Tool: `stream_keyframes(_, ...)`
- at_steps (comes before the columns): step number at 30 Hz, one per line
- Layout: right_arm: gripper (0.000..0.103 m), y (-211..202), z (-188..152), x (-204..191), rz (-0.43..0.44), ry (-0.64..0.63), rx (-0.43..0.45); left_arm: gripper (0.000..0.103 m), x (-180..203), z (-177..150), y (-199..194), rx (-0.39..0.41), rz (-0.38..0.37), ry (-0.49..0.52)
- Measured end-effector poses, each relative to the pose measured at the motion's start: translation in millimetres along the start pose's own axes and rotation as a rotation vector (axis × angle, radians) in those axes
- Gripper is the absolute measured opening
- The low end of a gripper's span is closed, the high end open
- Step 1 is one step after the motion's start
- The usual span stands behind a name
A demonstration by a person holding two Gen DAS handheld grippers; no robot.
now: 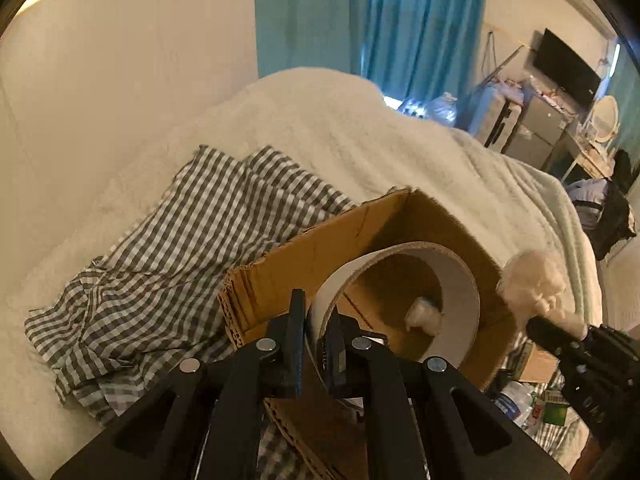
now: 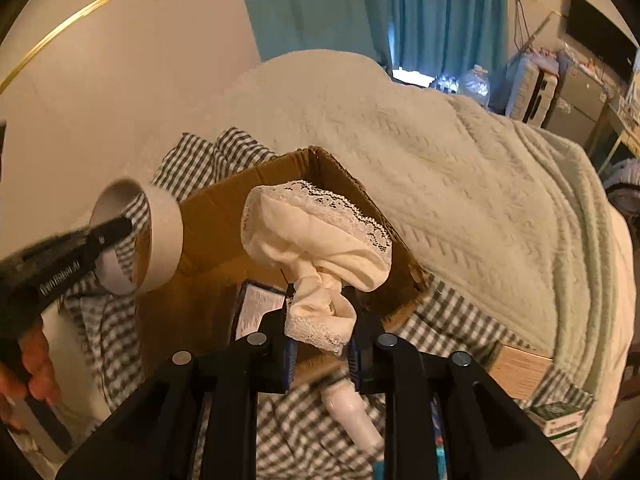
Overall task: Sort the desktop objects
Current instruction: 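Carry the tape roll in the left gripper to the box while the right gripper carries the lace cloth, then grasp the blue blister pack with the left gripper while the right gripper grasps the green-white medicine box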
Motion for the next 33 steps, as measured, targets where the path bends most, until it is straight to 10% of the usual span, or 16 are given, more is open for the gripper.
stream_keyframes(3,0.044,6.8,7.1,-0.5,0.018,0.017,0.013,0.019,0.8,-2.5,3.7,-0.008,0.025,0.011)
stream_keyframes(6,0.047,3.3,6.4,-3.0,0.031,0.044,0.018,0.064,2.6,-6.4,-1.3,-0.006,0.055,0.052)
stream_keyframes(10,0.049,-9.8,6.8,-2.7,0.017,0.041,0.035,0.079,5.3,-6.2,-21.5,0.058,0.056,0.072)
stream_keyframes(23,0.051,-109.6,-40.8,55.4,-0.102,0.057,0.113,0.080,55.5,-38.2,-76.5,0.073,-0.033,0.021)
stream_keyframes(33,0.060,-147.4,-117.2,156.5,-0.205,0.183,0.081,0.094,140.2,-122.9,-79.5,0.125,-0.125,0.050)
Point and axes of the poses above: each gripper's, at about its wrist camera, not at the fingertips, and y roughly the way its jaws point, x to its right, z to its top, the point moved 7 cm from there along y, roughly the way its jaws point, and after that the axes turned 3 degrees about -x, right-handed, at the moved point
